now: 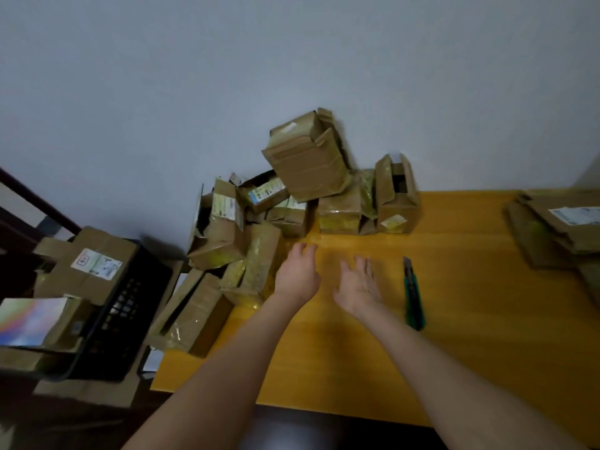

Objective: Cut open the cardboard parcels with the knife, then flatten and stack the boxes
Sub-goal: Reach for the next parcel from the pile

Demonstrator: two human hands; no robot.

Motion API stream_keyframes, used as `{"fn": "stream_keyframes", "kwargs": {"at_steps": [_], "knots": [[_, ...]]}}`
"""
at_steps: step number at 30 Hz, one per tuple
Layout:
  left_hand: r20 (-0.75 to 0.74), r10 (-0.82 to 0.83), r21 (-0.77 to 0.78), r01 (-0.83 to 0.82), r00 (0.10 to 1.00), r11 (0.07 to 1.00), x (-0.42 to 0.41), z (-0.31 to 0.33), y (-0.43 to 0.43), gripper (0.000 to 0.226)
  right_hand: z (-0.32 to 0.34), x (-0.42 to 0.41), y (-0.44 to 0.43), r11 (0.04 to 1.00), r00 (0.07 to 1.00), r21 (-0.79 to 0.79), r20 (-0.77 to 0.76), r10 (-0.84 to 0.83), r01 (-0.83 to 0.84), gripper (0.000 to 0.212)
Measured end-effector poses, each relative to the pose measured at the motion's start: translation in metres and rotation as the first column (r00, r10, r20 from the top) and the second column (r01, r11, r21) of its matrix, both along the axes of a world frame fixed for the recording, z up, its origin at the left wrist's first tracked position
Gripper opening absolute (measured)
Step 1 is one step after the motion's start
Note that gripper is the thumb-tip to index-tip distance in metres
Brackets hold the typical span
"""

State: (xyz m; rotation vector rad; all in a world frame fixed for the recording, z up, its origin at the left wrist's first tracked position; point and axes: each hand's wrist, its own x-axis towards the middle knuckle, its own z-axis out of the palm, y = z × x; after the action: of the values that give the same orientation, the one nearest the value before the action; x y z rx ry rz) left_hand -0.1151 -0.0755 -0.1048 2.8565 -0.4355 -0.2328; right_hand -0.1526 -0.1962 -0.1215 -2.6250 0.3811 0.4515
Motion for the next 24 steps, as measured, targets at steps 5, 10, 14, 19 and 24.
{"fn": "stream_keyframes", "kwargs": {"at_steps": [5, 10, 14, 19, 24], "knots": [[0.296, -0.019, -0.048, 0.035, 0.955, 0.998, 0.037, 0.015, 0.031, 0.052, 0.005, 0.035, 0.031, 1.000, 1.000, 0.025, 0.024, -0.003, 0.002, 0.059], [0.425, 0.176, -0.072, -0.160, 0.888, 0.984, 0.085, 0.056, 0.066, 0.055, 0.022, 0.088, 0.074, 0.975, 0.987, 0.222, 0.162, -0.017, -0.020, 0.054], [0.262, 0.492, -0.262, -0.429, 0.830, 0.864, 0.123, 0.079, 0.115, 0.056, 0.034, 0.114, 0.111, 0.931, 0.984, 0.365, 0.177, -0.033, -0.034, 0.055], [-0.420, 0.650, -0.442, -0.768, 0.633, 0.463, 0.160, 0.052, 0.178, 0.075, 0.037, 0.139, 0.142, 0.855, 0.995, 0.517, 0.074, -0.074, 0.025, 0.068], [-0.672, 0.477, -0.398, -0.820, 0.566, 0.412, 0.153, 0.036, 0.201, 0.068, 0.044, 0.150, 0.165, 0.737, 0.989, 0.660, -0.088, -0.118, 0.146, 0.058]]}}
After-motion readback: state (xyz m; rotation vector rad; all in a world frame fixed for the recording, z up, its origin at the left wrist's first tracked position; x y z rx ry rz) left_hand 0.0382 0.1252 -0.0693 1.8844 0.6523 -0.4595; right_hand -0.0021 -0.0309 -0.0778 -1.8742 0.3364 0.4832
